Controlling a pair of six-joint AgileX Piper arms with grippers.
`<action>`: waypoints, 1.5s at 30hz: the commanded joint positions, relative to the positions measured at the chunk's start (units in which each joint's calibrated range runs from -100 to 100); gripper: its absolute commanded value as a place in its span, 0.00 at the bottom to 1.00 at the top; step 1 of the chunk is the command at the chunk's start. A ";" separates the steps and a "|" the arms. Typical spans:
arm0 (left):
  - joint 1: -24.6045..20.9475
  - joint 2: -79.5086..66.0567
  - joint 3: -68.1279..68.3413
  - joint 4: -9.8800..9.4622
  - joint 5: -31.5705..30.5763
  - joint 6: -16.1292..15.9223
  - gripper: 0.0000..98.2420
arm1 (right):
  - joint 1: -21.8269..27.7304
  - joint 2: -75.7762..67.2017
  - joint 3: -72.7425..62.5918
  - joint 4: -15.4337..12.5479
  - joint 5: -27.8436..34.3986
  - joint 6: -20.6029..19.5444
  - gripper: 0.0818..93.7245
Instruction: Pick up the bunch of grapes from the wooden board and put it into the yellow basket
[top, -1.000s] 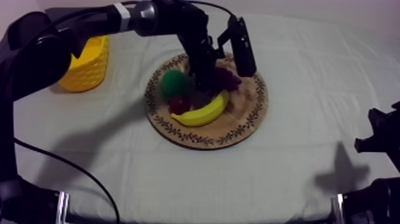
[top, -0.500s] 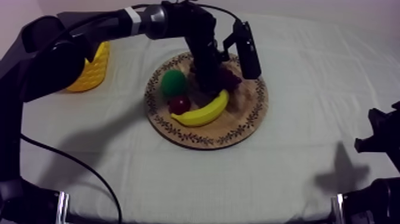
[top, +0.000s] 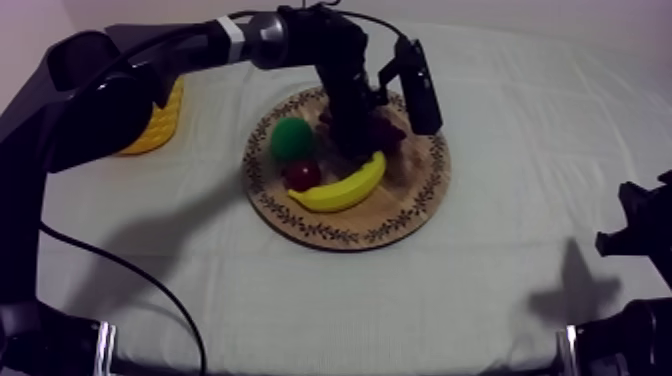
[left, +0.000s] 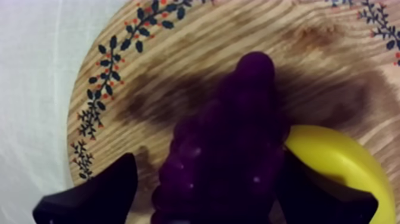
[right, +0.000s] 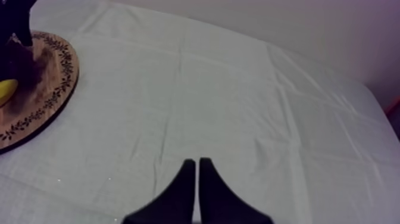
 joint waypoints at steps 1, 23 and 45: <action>-0.06 0.14 -0.04 0.02 -0.04 0.08 0.84 | 0.02 -0.02 0.04 0.00 0.00 -0.02 0.00; -0.93 -5.45 8.18 0.51 -7.24 0.58 0.66 | 0.02 -0.02 0.04 0.00 0.00 -0.02 0.00; 0.03 -44.07 39.02 -2.77 -22.67 18.46 0.67 | 0.02 -0.02 0.04 0.00 0.00 -0.02 0.00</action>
